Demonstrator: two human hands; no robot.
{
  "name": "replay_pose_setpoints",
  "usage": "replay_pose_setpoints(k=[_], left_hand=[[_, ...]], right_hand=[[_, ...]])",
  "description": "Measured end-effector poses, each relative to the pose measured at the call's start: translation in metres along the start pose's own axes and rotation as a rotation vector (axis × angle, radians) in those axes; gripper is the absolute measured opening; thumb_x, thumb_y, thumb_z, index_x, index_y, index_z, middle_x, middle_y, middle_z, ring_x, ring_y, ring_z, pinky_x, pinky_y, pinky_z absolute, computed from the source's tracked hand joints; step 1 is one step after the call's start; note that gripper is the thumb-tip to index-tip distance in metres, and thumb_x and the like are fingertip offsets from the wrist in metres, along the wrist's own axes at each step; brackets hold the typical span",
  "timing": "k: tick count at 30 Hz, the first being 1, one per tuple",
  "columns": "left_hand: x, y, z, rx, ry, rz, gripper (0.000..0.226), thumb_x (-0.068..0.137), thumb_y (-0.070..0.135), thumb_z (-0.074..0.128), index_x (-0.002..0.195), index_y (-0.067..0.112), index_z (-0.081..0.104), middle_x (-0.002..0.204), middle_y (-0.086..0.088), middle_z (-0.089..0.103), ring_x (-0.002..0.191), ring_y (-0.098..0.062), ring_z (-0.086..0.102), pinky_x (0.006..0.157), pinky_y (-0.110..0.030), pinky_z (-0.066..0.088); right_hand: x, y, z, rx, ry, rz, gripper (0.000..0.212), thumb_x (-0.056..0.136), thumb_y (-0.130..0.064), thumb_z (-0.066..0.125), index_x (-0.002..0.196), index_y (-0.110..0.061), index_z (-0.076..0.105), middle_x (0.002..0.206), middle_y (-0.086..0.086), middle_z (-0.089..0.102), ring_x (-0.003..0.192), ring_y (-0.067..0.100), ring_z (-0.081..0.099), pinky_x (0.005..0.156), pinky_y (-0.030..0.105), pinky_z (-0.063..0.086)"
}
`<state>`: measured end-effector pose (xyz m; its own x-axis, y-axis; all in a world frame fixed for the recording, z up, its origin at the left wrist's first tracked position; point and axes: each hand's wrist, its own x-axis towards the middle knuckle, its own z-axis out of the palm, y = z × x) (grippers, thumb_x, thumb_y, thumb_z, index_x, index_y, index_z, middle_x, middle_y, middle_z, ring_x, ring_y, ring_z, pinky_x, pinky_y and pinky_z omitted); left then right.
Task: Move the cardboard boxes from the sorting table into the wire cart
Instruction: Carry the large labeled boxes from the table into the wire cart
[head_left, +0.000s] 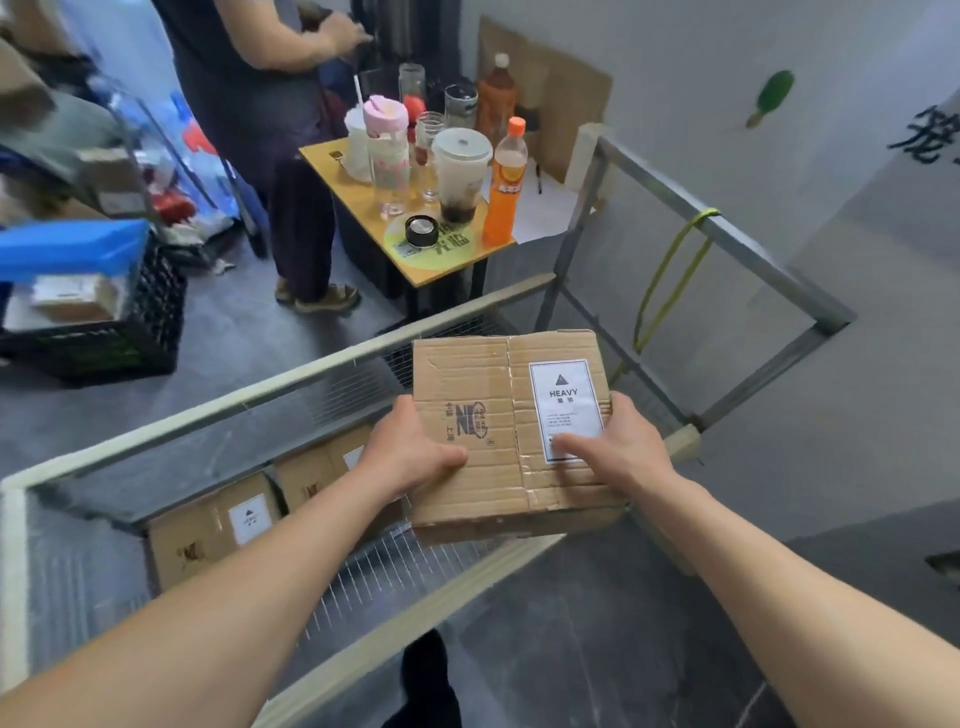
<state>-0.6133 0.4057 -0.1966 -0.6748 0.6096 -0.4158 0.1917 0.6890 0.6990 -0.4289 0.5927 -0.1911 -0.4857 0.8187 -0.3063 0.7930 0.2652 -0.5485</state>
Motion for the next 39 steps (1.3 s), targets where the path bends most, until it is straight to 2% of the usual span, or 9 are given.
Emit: replay_pose_setpoints(k=[5,8,15,19,24,28,30,32,39], left_hand=[[0.036,-0.015,-0.004,0.002,0.016,-0.096,0.079,0.061,0.038,0.088,0.123,0.016,0.044,0.115,0.0,0.062,0.102,-0.021,0.06,0.088,-0.037,0.052],[0.054,-0.028,-0.001,0.003,0.006,-0.146,0.082,0.06,0.038,0.089,0.125,0.016,0.044,0.113,0.001,0.062,0.102,-0.021,0.061,0.089,-0.037,0.053],[0.103,-0.067,0.032,-0.067,-0.027,-0.284,0.075,0.068,0.023,0.088,0.126,0.017,0.042,0.113,0.0,0.062,0.103,-0.019,0.062,0.09,-0.04,0.055],[0.144,-0.094,0.063,-0.12,-0.014,-0.384,0.074,0.072,0.018,0.087,0.131,0.018,0.041,0.116,0.003,0.061,0.103,-0.017,0.059,0.075,-0.024,0.048],[0.204,-0.132,0.108,-0.145,-0.012,-0.505,0.083,0.071,0.019,0.089,0.136,0.019,0.038,0.122,-0.001,0.06,0.111,-0.022,0.059,0.094,-0.035,0.051],[0.25,-0.168,0.14,-0.166,-0.018,-0.579,0.082,0.075,0.016,0.086,0.139,0.018,0.036,0.126,-0.004,0.059,0.113,-0.024,0.059,0.09,-0.032,0.05],[0.272,-0.188,0.153,-0.159,-0.018,-0.602,0.075,0.076,0.014,0.083,0.136,0.018,0.038,0.125,-0.006,0.06,0.113,-0.026,0.06,0.095,-0.038,0.052],[0.293,-0.209,0.165,-0.132,-0.011,-0.621,0.07,0.076,0.013,0.081,0.133,0.016,0.04,0.122,-0.007,0.061,0.111,-0.028,0.061,0.095,-0.042,0.053],[0.347,-0.27,0.197,-0.122,0.004,-0.647,0.063,0.081,0.006,0.074,0.132,0.013,0.039,0.118,-0.01,0.06,0.107,-0.029,0.06,0.091,-0.04,0.054]], right_hand=[[0.042,-0.012,0.025,-0.036,-0.072,-0.006,0.078,0.058,-0.057,0.08,0.12,-0.028,0.045,0.101,-0.015,0.057,0.09,0.015,0.055,0.072,0.034,0.041],[0.068,-0.015,0.044,-0.066,-0.126,-0.02,0.079,0.06,-0.057,0.08,0.124,-0.027,0.046,0.104,-0.014,0.059,0.091,0.016,0.057,0.074,0.035,0.045],[0.141,-0.004,0.098,-0.14,-0.265,-0.052,0.075,0.066,-0.051,0.081,0.126,-0.024,0.045,0.118,-0.006,0.065,0.101,0.022,0.065,0.084,0.04,0.053],[0.19,0.012,0.139,-0.166,-0.333,-0.079,0.075,0.07,-0.049,0.08,0.128,-0.022,0.042,0.123,-0.002,0.064,0.103,0.025,0.064,0.081,0.039,0.05],[0.256,0.043,0.198,-0.21,-0.431,-0.09,0.071,0.071,-0.052,0.079,0.124,-0.024,0.04,0.116,-0.004,0.062,0.095,0.023,0.061,0.077,0.038,0.049],[0.307,0.065,0.249,-0.221,-0.486,-0.097,0.069,0.071,-0.052,0.079,0.12,-0.026,0.039,0.107,-0.008,0.057,0.093,0.023,0.061,0.075,0.038,0.047],[0.329,0.073,0.278,-0.215,-0.501,-0.105,0.066,0.071,-0.049,0.081,0.116,-0.027,0.037,0.105,-0.008,0.056,0.089,0.022,0.058,0.072,0.036,0.044],[0.349,0.084,0.309,-0.21,-0.517,-0.106,0.065,0.072,-0.046,0.082,0.114,-0.027,0.037,0.106,-0.008,0.056,0.089,0.022,0.057,0.073,0.035,0.043],[0.393,0.109,0.39,-0.17,-0.551,-0.072,0.062,0.072,-0.038,0.087,0.111,-0.023,0.042,0.111,-0.003,0.063,0.093,0.024,0.059,0.076,0.036,0.044]])
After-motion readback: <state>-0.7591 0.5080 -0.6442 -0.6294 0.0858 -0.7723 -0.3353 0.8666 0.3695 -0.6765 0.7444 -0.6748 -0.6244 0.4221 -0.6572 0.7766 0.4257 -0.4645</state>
